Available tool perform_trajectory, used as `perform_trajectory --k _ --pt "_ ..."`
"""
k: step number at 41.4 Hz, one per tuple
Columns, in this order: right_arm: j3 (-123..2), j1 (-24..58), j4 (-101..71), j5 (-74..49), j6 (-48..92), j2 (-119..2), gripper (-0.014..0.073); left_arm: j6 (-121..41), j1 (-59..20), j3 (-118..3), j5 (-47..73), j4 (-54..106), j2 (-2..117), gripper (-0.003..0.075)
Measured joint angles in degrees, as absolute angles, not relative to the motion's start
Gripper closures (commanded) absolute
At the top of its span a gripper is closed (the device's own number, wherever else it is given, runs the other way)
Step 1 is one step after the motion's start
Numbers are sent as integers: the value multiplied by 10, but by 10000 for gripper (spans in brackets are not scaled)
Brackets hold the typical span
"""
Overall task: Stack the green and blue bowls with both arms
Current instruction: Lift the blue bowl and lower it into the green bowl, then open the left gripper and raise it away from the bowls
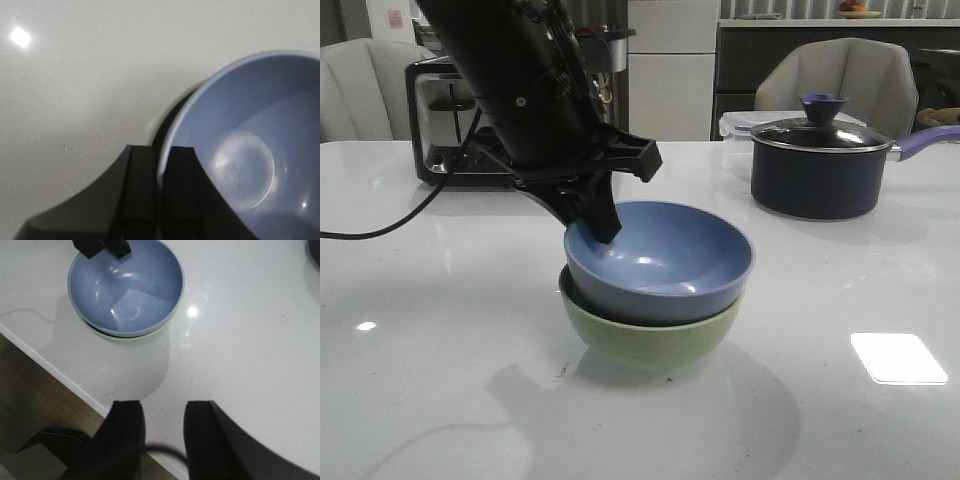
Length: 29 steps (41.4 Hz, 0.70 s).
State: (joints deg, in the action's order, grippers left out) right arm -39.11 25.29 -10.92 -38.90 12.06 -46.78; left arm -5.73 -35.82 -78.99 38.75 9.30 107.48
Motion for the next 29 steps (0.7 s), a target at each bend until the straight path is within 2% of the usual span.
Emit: perform_trajectory --k 5,12,14,22,29 --pt "-391 253 -109 -389 121 -468 251 -57 -358 -790 387 92 1076 526" --pt "-391 253 -109 -389 121 -468 251 -57 -358 -791 387 92 1076 277" --pt "-391 253 -109 -389 121 -468 251 -57 -358 -791 388 92 1076 252" --pt "-391 253 -109 -389 121 -468 251 -57 -358 -791 403 80 1056 265" --pt "-391 253 -109 -389 121 -468 251 -57 -358 -782 429 68 978 265"
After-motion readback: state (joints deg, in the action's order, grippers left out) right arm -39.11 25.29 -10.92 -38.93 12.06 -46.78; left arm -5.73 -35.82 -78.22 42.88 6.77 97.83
